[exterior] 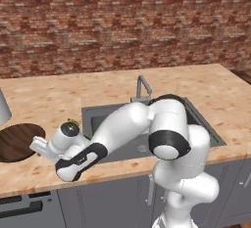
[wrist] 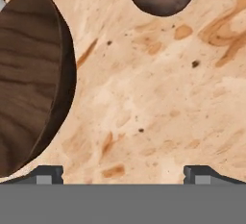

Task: Remove the broccoli and potato from the sink. Then move the bowl and cup from the counter to the sink for washing.

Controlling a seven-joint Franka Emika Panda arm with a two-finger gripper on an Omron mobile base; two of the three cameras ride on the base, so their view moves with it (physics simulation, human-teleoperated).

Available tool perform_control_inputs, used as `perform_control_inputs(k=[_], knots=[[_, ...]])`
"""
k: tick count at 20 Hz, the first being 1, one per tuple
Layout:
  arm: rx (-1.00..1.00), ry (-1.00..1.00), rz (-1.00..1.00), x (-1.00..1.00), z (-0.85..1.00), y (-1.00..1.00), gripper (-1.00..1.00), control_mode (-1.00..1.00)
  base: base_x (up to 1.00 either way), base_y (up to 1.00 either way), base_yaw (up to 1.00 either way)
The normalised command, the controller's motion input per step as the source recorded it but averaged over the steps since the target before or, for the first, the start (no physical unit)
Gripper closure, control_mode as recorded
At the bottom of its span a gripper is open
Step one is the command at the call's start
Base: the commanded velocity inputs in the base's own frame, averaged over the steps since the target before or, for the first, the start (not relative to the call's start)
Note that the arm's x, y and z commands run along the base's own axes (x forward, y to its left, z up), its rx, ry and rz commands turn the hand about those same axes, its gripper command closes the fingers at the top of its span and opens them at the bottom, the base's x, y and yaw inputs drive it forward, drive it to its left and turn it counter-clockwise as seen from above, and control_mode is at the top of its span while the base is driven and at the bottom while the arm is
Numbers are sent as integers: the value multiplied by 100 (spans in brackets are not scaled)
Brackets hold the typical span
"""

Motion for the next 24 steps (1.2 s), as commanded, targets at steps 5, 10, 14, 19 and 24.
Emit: perform_control_inputs(k=[5, 10, 14, 19, 24], knots=[[0, 11, -1, 6, 9, 21, -100, -100, 0, 0, 0], [0, 21, -1, 11, 13, 12, -100, -100, 0, 0, 0], [0, 20, 0, 11, 13, 5, -100, -100, 0, 0, 0], [0, 16, 0, 10, 10, 4, -100, -100, 0, 0, 0], [0, 9, 0, 11, 13, 5, -100, -100, 0, 0, 0]])
